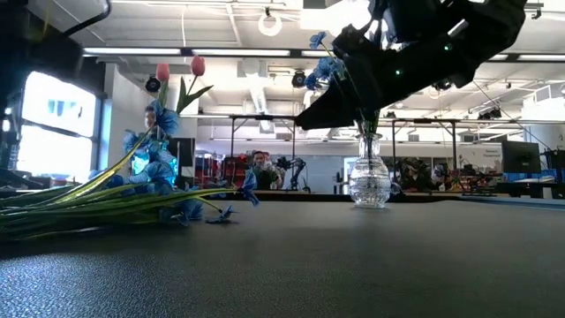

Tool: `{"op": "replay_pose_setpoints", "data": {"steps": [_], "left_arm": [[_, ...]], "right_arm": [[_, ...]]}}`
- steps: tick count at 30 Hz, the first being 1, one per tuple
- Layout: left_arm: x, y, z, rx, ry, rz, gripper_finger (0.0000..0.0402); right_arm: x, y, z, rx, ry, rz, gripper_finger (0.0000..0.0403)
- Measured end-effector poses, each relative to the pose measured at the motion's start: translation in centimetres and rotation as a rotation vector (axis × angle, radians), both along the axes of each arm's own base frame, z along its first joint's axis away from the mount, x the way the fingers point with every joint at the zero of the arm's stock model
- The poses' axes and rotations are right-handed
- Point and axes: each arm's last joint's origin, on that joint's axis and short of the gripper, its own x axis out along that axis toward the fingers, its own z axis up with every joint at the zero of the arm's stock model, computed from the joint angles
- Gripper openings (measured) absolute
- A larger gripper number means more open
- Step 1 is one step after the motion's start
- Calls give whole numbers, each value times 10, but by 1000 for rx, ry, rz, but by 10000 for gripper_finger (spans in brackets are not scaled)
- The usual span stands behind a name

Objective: Sort flowers into vase by color
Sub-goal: Put the blue flowers into the transparent vase

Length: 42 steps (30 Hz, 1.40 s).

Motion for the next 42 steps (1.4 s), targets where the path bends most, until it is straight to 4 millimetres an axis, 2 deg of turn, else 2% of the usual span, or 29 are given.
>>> {"op": "replay_pose_setpoints", "data": {"steps": [3,7,12,21,25,28,33,38,42], "left_arm": [[-5,-5,-11,78,3,-18,39],[-4,-6,-22,186,-50,62,39],[3,-11,-33,200,-71,86,44],[10,-10,-54,238,64,128,91],[12,-12,-61,235,121,129,92],[13,-12,-62,227,123,157,70],[10,-12,-58,213,88,194,9],[3,-10,-44,233,12,158,5],[-3,-4,-26,310,-155,134,3]], "right_arm": [[-2,12,-2,21,23,33,258],[-7,25,-3,26,62,72,258],[-9,30,-4,4,86,89,258],[-11,38,-6,38,98,95,258],[-12,44,-6,39,99,113,258],[-14,50,-5,36,105,137,258],[-27,59,7,46,134,163,258],[-44,64,28,77,130,175,258],[-54,71,40,49,114,258,258]]}}
